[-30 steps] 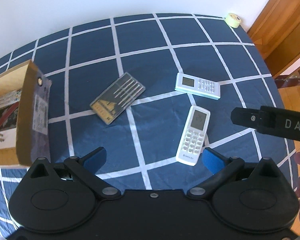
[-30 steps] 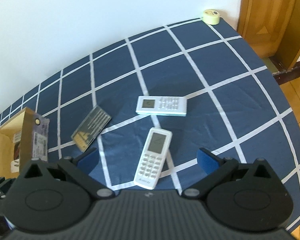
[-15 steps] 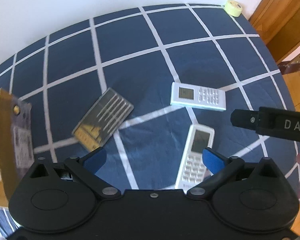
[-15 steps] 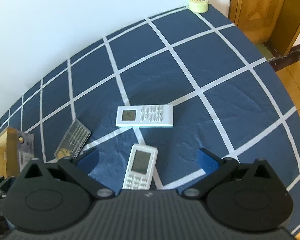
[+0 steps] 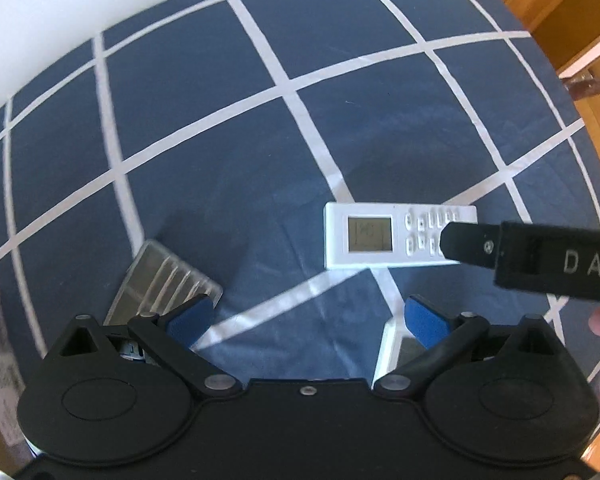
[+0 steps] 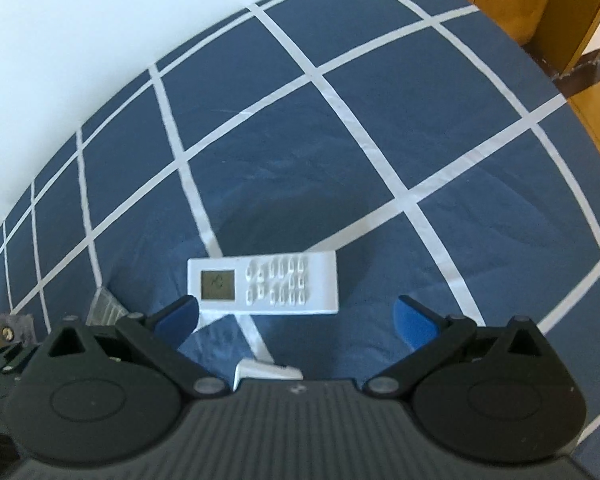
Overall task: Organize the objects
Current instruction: 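Lower both tools onto a white AC remote and close on it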
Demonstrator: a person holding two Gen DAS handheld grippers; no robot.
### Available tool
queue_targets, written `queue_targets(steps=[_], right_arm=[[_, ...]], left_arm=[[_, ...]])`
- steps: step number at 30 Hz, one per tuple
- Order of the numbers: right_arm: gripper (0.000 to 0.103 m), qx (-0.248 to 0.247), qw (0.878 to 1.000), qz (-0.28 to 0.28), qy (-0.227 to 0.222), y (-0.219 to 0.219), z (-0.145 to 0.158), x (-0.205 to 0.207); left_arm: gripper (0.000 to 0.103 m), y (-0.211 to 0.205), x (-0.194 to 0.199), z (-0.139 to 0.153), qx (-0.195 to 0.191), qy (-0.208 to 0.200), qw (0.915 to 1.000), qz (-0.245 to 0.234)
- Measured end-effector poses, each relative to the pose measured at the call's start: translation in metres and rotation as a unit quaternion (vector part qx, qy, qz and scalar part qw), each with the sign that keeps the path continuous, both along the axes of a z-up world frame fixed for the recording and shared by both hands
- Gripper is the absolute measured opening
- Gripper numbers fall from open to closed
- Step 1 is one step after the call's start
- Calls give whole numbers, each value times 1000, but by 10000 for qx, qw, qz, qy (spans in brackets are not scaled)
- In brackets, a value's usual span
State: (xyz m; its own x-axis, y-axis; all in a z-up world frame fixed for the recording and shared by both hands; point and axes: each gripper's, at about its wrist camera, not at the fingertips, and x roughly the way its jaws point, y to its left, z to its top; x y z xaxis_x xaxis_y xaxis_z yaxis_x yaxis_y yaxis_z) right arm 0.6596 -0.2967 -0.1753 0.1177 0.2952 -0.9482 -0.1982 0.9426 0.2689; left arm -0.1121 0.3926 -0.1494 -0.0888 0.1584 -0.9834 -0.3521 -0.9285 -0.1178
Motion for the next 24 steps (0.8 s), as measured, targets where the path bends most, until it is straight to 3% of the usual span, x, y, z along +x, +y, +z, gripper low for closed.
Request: queue_targets(steps=[12, 18, 24], right_arm=[[95, -10, 9996, 24, 287, 10, -35, 17], [85, 26, 9994, 63, 340, 14, -40, 21], [68, 71, 9992, 100, 380, 16, -42, 25]], left_arm=[[102, 21, -23, -30, 116, -234, 9996, -118], [96, 24, -26, -35, 193, -309, 9993, -105], [88, 24, -27, -35, 362, -398, 9985, -63]])
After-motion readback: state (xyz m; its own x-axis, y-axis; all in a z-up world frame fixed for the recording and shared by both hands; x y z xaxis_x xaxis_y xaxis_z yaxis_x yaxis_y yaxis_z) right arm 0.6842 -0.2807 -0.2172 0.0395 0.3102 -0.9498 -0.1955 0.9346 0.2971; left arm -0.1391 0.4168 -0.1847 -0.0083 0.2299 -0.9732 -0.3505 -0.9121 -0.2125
